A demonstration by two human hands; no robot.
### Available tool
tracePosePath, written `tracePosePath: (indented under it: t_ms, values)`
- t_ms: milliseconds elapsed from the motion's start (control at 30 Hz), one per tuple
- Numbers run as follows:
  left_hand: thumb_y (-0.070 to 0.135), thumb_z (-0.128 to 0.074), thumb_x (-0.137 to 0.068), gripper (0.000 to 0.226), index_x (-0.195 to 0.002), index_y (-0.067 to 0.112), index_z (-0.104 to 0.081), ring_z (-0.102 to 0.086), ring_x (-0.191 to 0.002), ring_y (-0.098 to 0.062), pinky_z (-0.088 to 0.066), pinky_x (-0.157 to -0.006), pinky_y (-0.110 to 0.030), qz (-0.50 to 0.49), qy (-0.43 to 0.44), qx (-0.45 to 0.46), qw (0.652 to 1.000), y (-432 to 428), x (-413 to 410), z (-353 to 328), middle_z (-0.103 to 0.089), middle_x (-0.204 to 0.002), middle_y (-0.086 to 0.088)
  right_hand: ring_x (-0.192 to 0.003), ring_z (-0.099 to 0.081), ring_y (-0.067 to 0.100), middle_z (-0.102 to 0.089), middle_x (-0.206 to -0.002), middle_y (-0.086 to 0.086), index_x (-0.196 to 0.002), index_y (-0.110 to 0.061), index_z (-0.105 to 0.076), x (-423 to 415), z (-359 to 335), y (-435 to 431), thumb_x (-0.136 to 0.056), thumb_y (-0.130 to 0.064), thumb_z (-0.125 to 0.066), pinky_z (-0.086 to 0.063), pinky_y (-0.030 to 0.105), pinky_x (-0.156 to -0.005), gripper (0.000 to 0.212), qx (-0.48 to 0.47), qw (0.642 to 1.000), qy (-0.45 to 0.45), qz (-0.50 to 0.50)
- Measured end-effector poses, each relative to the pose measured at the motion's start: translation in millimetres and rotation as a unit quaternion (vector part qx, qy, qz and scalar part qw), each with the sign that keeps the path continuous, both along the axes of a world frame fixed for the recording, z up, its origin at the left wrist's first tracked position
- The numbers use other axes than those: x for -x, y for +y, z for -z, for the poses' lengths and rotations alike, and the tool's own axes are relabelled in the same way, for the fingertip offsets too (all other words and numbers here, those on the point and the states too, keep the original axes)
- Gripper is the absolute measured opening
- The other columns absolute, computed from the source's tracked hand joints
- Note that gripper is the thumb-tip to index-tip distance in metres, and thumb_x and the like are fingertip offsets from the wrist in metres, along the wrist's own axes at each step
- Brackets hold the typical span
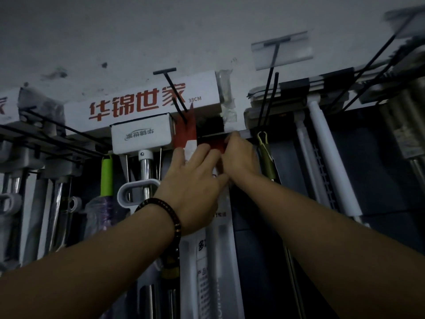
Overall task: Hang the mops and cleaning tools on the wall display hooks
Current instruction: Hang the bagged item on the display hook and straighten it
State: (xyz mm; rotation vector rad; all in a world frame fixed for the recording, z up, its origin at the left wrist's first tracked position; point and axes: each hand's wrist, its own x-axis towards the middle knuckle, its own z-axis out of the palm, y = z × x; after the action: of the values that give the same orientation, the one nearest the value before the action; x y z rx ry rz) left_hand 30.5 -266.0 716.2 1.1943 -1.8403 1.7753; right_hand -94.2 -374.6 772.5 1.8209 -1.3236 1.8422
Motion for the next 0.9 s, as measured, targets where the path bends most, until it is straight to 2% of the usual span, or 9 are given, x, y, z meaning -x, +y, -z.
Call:
tracePosePath:
  t_ms: [67, 167, 300, 333, 467, 567, 667, 767, 900]
  values:
    - [0.037, -0.064, -0.078, 0.040, -0.117, 0.025, -0.063, -0.035, -0.140, -0.037, -0.033, -0.103, -0.060, 0.043, 0.007, 0.012, 0.999, 5, -3, 1, -0.044, -0.147, -0.013, -0.103, -0.066, 0.029, -0.068, -0.116, 0.009, -0.116, -0.016, -0.062, 3, -4, 20, -0.102, -0.019, -0.051, -0.057, 0.041, -0.084, 0.018, 0.017, 0.999, 0.000, -0.027]
    - [0.032, -0.059, -0.078, 0.039, -0.115, 0.020, -0.063, -0.039, -0.138, -0.040, -0.038, -0.103, -0.056, 0.146, 0.040, 0.038, 0.988, 13, -8, 5, -0.044, -0.151, -0.018, -0.095, -0.070, 0.025, -0.073, -0.101, 0.010, -0.095, -0.014, -0.070, 6, -10, 54, -0.101, -0.017, -0.055, -0.060, 0.041, -0.086, 0.017, 0.026, 0.987, -0.033, -0.153]
    - [0.033, -0.065, -0.087, 0.046, -0.125, 0.010, -0.058, -0.046, -0.131, -0.035, -0.044, -0.105, -0.041, 0.316, 0.125, 0.050, 0.939, 14, -19, 17, -0.044, -0.145, -0.019, -0.064, -0.071, 0.024, -0.077, -0.086, 0.019, -0.095, -0.006, -0.074, 2, -11, 101, -0.107, -0.037, -0.051, -0.056, 0.028, -0.053, 0.040, 0.010, 0.955, -0.101, -0.277]
    - [0.033, -0.066, -0.089, 0.048, -0.129, 0.008, -0.054, -0.046, -0.130, -0.033, -0.045, -0.105, -0.038, 0.347, 0.158, 0.043, 0.923, 14, -22, 20, -0.043, -0.144, -0.018, -0.061, -0.070, 0.024, -0.077, -0.084, 0.018, -0.097, -0.007, -0.073, 2, -11, 110, -0.106, -0.046, -0.049, -0.055, 0.030, -0.053, 0.046, -0.008, 0.946, -0.112, -0.303]
    - [0.032, -0.047, -0.105, 0.048, -0.148, 0.013, -0.037, -0.040, -0.141, -0.020, -0.042, -0.115, -0.040, 0.421, 0.282, -0.055, 0.860, 3, -35, 27, -0.035, -0.155, -0.005, -0.079, -0.077, 0.024, -0.080, -0.087, 0.006, -0.099, -0.016, -0.074, -2, -11, 128, -0.091, -0.068, -0.060, -0.064, 0.043, -0.074, 0.055, -0.026, 0.962, -0.034, -0.269]
    - [0.031, -0.036, -0.109, 0.057, -0.163, 0.020, -0.021, -0.021, -0.156, -0.015, -0.031, -0.125, -0.043, 0.380, 0.243, -0.114, 0.885, -11, -50, 30, -0.022, -0.169, 0.000, -0.091, -0.075, 0.017, -0.077, -0.098, -0.005, -0.103, -0.022, -0.074, -10, -9, 123, -0.086, -0.051, -0.077, -0.064, 0.039, -0.080, 0.034, -0.011, 0.982, 0.021, -0.187]
    - [0.033, -0.038, -0.107, 0.064, -0.165, 0.018, -0.017, -0.009, -0.160, -0.021, -0.022, -0.129, -0.045, 0.310, 0.201, -0.117, 0.922, -17, -54, 30, -0.008, -0.173, -0.006, -0.093, -0.073, 0.016, -0.077, -0.101, -0.003, -0.105, -0.021, -0.077, -13, -12, 109, -0.090, -0.040, -0.077, -0.063, 0.039, -0.087, 0.025, 0.013, 0.995, 0.008, -0.100]
    - [0.042, -0.037, -0.105, 0.067, -0.164, 0.024, -0.012, 0.004, -0.161, -0.026, -0.012, -0.131, -0.048, 0.250, 0.213, -0.117, 0.937, -11, -49, 21, 0.004, -0.174, -0.012, -0.087, -0.074, 0.018, -0.078, -0.097, 0.000, -0.099, -0.018, -0.079, -11, -18, 99, -0.091, -0.036, -0.078, -0.064, 0.037, -0.082, 0.020, -0.002, 0.996, -0.037, -0.086]
    - [0.052, -0.036, -0.104, 0.074, -0.164, 0.019, -0.006, 0.003, -0.160, -0.031, -0.013, -0.130, -0.049, 0.181, 0.210, -0.152, 0.949, -7, -46, 7, 0.009, -0.172, -0.017, -0.083, -0.074, 0.018, -0.078, -0.093, 0.000, -0.090, -0.019, -0.078, -10, -21, 84, -0.090, -0.036, -0.079, -0.065, 0.036, -0.078, 0.017, -0.020, 0.996, -0.044, -0.071]
